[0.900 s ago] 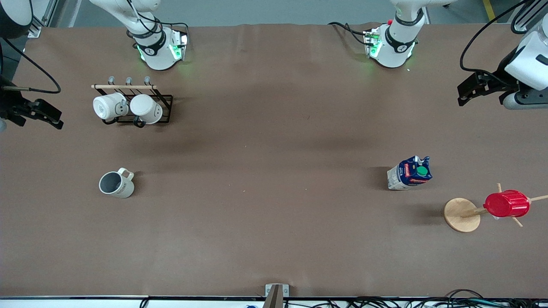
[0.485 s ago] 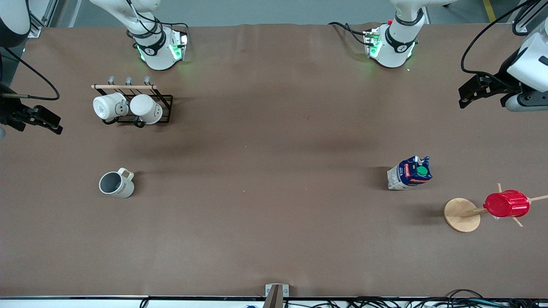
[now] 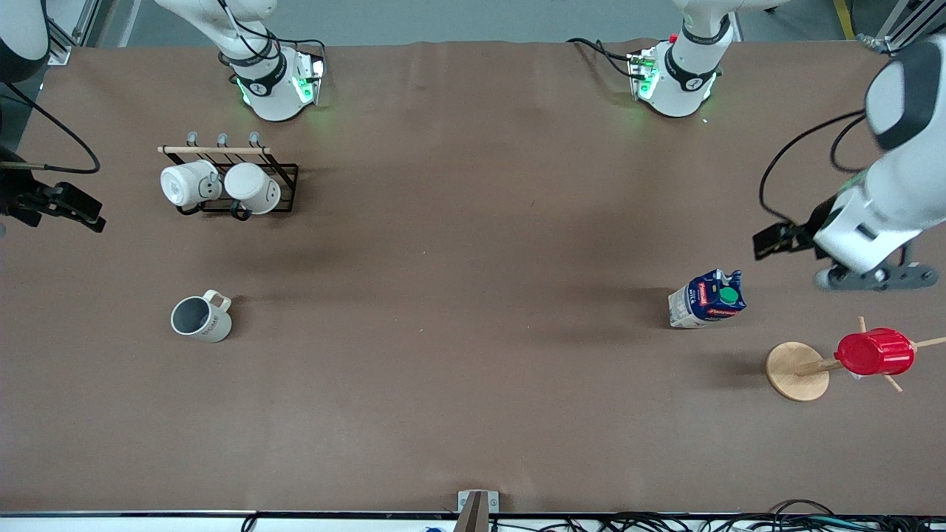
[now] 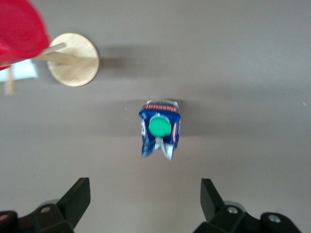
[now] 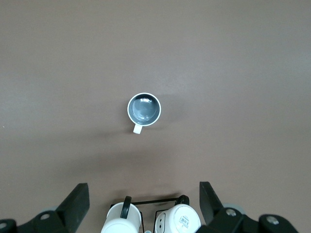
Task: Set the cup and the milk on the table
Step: 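Reach the left gripper down toward the blue milk carton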
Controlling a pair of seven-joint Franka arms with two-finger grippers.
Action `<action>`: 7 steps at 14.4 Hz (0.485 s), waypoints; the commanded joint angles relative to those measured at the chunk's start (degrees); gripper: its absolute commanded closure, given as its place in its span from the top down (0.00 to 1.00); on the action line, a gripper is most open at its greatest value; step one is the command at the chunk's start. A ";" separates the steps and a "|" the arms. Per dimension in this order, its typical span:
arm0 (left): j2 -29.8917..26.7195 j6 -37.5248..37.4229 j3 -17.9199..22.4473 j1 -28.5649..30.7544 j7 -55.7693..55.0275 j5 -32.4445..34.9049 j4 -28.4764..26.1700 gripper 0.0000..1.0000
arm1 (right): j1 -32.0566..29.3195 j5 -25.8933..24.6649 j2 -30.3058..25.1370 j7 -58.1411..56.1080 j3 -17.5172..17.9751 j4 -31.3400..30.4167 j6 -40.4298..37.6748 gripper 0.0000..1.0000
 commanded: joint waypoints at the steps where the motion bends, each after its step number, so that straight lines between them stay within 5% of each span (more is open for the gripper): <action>1: -1.76 7.44 -0.03 0.53 -0.52 -0.93 -7.42 1.00 | -1.40 1.68 0.23 -1.01 0.48 -0.11 -0.23 1.00; 7: -1.32 15.28 -0.03 0.62 -0.52 -0.93 -15.09 1.00 | -3.59 1.77 2.77 -1.27 0.48 -0.55 2.48 1.00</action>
